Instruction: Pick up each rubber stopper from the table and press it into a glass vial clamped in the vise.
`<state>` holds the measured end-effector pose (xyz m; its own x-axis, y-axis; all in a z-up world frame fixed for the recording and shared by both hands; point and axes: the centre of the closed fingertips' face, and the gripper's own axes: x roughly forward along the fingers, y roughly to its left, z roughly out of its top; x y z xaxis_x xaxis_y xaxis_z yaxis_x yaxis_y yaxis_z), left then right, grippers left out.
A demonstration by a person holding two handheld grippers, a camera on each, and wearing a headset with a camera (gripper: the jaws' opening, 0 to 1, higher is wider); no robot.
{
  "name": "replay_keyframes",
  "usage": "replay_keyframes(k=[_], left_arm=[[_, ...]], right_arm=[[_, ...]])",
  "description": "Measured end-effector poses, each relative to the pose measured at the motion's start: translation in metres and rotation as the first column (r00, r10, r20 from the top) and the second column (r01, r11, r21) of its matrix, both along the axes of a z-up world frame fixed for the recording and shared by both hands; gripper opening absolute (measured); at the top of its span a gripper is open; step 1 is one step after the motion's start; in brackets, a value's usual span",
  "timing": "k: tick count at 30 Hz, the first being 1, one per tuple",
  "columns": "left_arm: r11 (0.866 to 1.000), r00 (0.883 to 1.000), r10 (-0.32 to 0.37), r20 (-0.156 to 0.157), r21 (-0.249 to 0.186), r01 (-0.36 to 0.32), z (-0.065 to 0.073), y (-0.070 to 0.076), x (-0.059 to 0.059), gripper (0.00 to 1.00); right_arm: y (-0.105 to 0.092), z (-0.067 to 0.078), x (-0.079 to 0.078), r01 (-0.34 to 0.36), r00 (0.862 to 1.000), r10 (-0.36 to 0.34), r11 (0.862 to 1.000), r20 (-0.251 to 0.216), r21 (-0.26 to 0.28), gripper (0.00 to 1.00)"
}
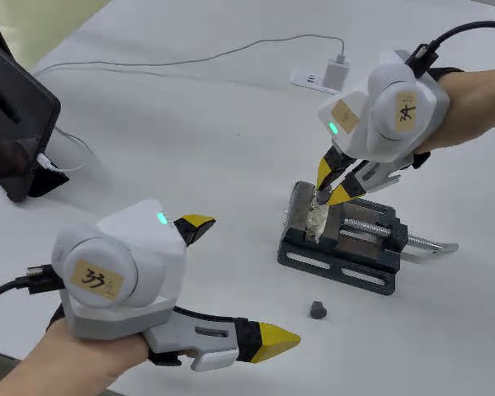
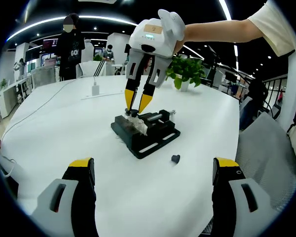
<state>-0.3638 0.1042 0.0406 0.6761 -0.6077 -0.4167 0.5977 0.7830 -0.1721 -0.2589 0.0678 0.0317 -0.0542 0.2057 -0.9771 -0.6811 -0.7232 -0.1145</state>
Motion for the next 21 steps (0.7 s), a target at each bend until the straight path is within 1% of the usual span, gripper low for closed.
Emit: replay_keyframes(k=[3,4,5,7,9,13,18,21], left_arm=[[1.000,1.000,0.001,0.001,-0.002,-0.001,0.0003,-0.0001,0.0004,0.99],[1.000,1.000,0.002,0.001,-0.003,-0.002,0.0003,0.0001,0.0005,0.99],[1.000,1.000,0.003,0.000,-0.004,-0.003,0.0002,0.0002,0.0006,0.99],[1.000,1.000,0.004,0.001,-0.003,-0.004,0.0002,0.0005,0.0008,0.99],[1.000,1.000,0.005,0.002,-0.005,-0.005,0.0004,0.0006,0.0007,0.99],[1.000,1.000,0.003,0.003,-0.005,-0.003,0.0006,0.0006,0.0005,0.99],[1.000,1.000,0.000,0.002,-0.008,0.000,0.0003,-0.0007,0.0004,0.98],[1.000,1.000,0.002,0.003,-0.012,-0.002,0.0007,-0.0018,0.0010,0.99]], right_arm=[[0.0016,-0.0008,-0.0012,0.003,1.000,-0.003,1.000,0.008,-0.010,0.06],[0.0017,-0.0007,-0.0012,0.022,1.000,-0.022,1.000,0.006,-0.016,0.06],[0.0018,-0.0007,-0.0012,0.021,1.000,-0.021,1.000,0.005,-0.016,0.06],[0.0033,-0.0012,0.0023,0.042,0.999,-0.042,0.999,-0.001,-0.020,0.06],[0.0024,-0.0010,0.0023,0.036,0.999,-0.036,0.999,-0.005,-0.016,0.06],[0.0015,-0.0004,0.0011,0.051,0.999,-0.051,0.999,-0.012,-0.003,0.06],[0.0010,0.0003,-0.0004,0.056,0.998,-0.056,0.998,-0.007,0.007,0.06],[0.0007,-0.0006,0.0021,0.079,0.997,-0.079,0.997,-0.008,0.014,0.06]])
